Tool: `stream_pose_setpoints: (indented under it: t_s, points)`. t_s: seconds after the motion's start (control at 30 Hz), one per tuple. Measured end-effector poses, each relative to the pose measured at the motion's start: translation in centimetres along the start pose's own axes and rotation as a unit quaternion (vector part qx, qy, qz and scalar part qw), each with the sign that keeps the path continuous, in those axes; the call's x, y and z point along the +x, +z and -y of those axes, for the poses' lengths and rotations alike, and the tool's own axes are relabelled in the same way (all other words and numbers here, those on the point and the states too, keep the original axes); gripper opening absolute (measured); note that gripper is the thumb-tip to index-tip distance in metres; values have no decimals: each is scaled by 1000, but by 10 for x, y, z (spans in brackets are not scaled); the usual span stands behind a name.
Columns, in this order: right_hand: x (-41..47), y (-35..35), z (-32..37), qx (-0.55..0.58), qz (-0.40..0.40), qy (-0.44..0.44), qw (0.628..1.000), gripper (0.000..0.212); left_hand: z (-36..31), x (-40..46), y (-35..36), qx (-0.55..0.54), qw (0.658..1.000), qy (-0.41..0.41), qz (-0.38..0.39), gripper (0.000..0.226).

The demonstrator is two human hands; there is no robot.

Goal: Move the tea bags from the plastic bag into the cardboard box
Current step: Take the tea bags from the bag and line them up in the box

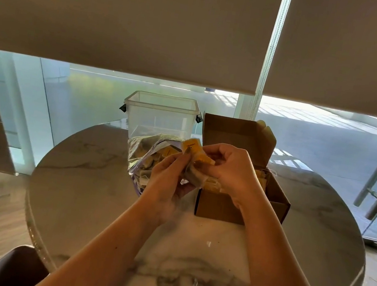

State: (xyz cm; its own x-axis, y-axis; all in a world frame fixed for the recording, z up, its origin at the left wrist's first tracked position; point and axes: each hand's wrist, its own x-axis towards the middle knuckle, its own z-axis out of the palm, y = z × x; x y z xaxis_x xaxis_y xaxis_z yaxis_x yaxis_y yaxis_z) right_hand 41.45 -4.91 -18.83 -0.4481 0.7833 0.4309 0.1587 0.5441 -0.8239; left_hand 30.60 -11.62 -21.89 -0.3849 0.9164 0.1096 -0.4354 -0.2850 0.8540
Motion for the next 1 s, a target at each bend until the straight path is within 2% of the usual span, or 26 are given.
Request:
stream_pose_setpoints:
  t_s: [0.1,0.17,0.23,0.33,0.43,0.5,0.57,0.63,0.7,0.77,0.83,0.9,1.0]
  points:
    - [-1,-2,1,-13,40,-8,999,35,-1,-2,1,-8,1000,-1,-12,18]
    - [-1,-7,0,-13,65,-2,998,41,-1,-2,-1,-3,999,10,-48,13]
    - [-1,-14,-2,-34,69,-1,997,38,-1,0,-4,2,997,25,-79,11]
    - [3,-33,-4,-53,17,-4,998,11,-3,1,-6,19,995,31,-93,12]
    - [6,-57,-6,-45,-80,10,996,6,0,1,-5,71,994,29,-80,12]
    - [8,-72,-12,-103,-136,21,985,6,3,1,-3,103,993,23,-53,16]
    - [9,-87,-22,-157,-143,56,976,7,5,1,-1,133,990,12,-33,18]
    - [11,-100,-31,-255,-101,86,958,8,7,2,1,152,988,4,-22,18]
    - [13,-108,-35,-351,-23,88,932,3,9,2,2,160,987,1,-18,16]
    - [14,-105,-33,-402,67,102,907,11,10,3,2,164,986,-1,-19,16]
    - [18,-98,-35,-437,134,131,880,9,10,2,2,166,986,-6,-21,14]
    - [21,-90,-39,-460,163,143,861,5,9,2,2,166,986,-13,-18,14]
    - [27,-81,-46,-503,140,121,844,3,9,1,3,164,986,-18,-10,14]
